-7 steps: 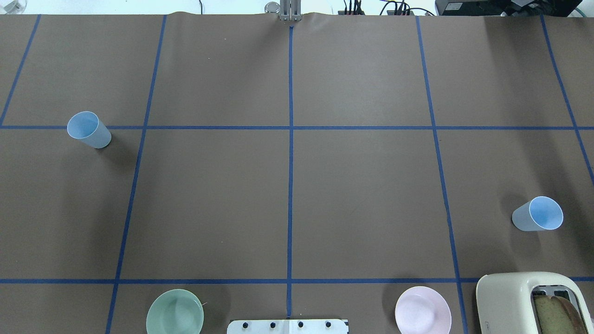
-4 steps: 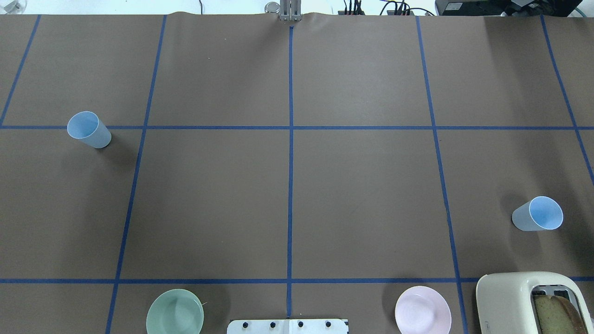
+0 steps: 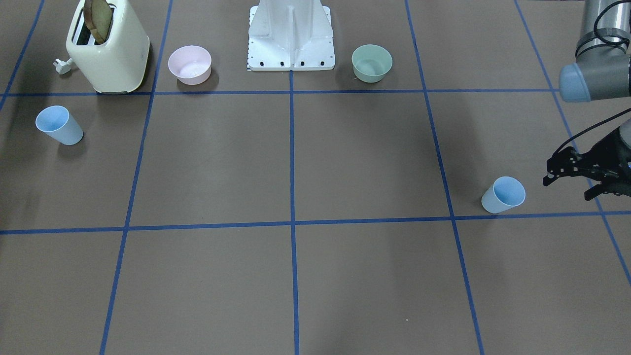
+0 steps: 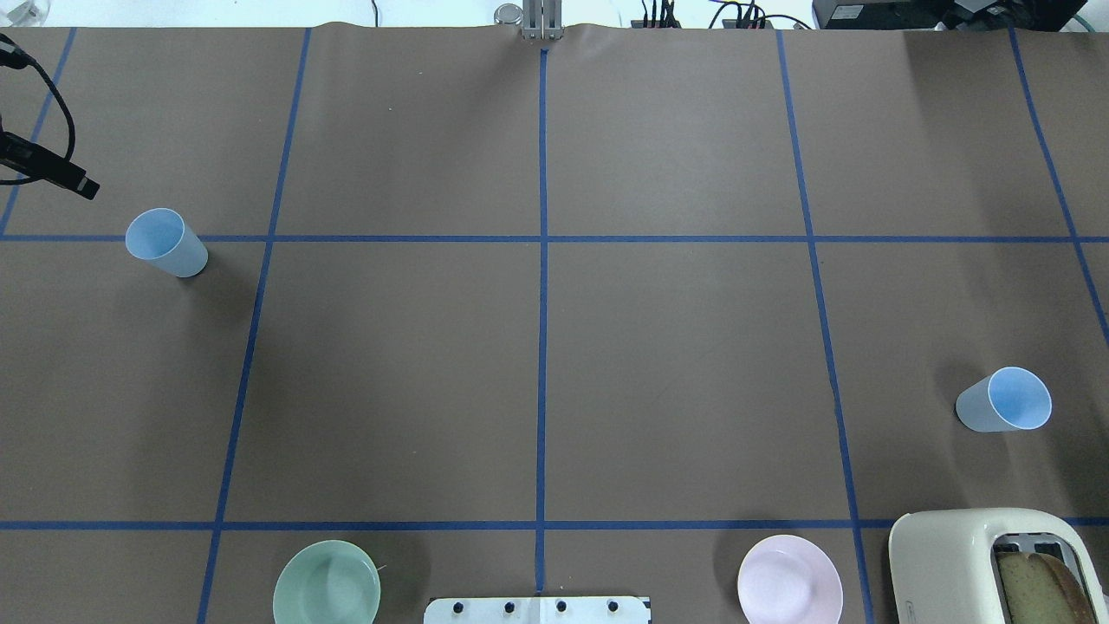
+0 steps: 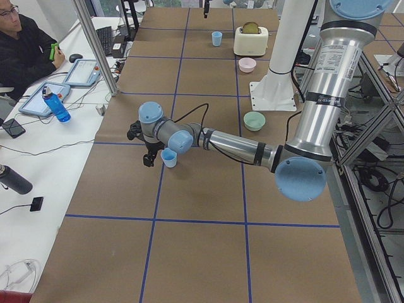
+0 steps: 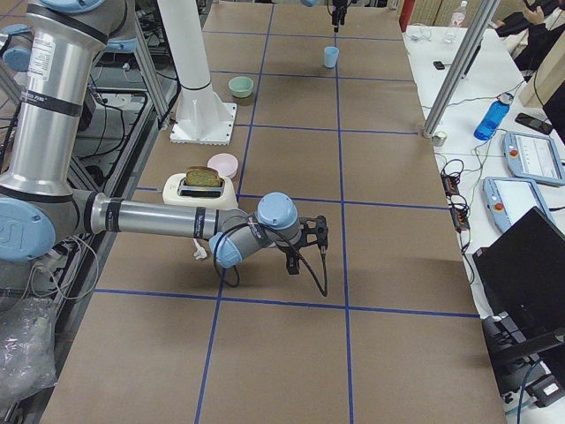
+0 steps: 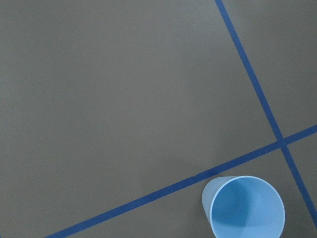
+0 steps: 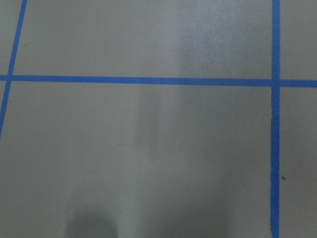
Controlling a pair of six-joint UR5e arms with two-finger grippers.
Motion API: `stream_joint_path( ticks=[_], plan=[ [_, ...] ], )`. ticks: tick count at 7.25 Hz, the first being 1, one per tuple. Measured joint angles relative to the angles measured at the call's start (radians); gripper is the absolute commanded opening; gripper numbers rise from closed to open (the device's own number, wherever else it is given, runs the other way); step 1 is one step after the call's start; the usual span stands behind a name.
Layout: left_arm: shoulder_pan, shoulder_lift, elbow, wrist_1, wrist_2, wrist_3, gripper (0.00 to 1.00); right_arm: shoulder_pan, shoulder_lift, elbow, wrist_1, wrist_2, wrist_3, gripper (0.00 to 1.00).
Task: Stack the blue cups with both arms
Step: 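Reach the left gripper down to the light blue cup and grasp it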
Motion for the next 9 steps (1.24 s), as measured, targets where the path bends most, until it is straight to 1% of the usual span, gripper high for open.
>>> stream_joint_path(
  ticks=[1,3,5,7,9],
  plan=[
    [0.007,-0.004,0.024,-0.028,0.002,-0.002,0.98,-0.024,-0.02,0.029,0.003,-0.006,0.033,1.0],
    [0.026,-0.009,0.041,-0.058,0.003,-0.031,0.98,-0.071,-0.053,0.063,0.027,-0.021,0.081,1.0],
    [0.045,-0.01,0.044,-0.086,0.003,-0.066,0.98,-0.113,-0.069,0.07,0.055,-0.038,0.099,1.0],
    [0.059,-0.011,0.054,-0.098,0.003,-0.075,0.98,-0.152,-0.103,0.07,0.127,-0.043,0.139,1.0],
    [0.074,-0.013,0.092,-0.143,0.004,-0.077,0.98,-0.178,-0.125,0.07,0.169,-0.044,0.167,1.0]
  ],
)
